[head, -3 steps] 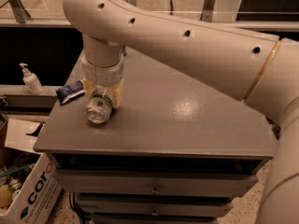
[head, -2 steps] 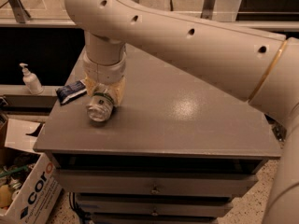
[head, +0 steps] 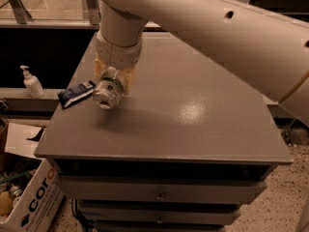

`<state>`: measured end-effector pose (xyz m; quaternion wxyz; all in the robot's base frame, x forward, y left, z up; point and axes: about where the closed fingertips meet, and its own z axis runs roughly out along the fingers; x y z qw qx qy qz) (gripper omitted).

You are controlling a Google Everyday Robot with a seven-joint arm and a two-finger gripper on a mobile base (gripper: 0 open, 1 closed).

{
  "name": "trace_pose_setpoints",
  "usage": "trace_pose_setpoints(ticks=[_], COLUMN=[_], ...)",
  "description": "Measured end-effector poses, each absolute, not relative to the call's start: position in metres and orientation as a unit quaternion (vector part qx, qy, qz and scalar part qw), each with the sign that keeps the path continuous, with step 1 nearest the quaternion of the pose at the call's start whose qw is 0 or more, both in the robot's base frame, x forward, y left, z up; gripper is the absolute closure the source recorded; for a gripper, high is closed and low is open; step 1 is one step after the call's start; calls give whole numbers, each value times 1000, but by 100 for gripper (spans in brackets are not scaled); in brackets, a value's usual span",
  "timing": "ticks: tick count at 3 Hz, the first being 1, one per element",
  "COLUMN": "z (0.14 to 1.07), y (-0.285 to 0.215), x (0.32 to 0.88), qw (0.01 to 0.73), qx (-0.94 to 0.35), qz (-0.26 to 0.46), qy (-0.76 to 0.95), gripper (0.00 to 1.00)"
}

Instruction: Pick 7up can

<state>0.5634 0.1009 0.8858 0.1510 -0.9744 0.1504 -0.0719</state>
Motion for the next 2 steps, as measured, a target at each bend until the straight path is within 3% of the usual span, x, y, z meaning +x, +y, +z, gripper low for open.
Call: trace_pose_setpoints(ticks=[1, 2], z=[920, 920], y=[96, 96], x=[569, 569], qw=[214, 214], qx=[-960, -961], qz=[-51, -51], qy=[171, 171], gripper=[100, 100])
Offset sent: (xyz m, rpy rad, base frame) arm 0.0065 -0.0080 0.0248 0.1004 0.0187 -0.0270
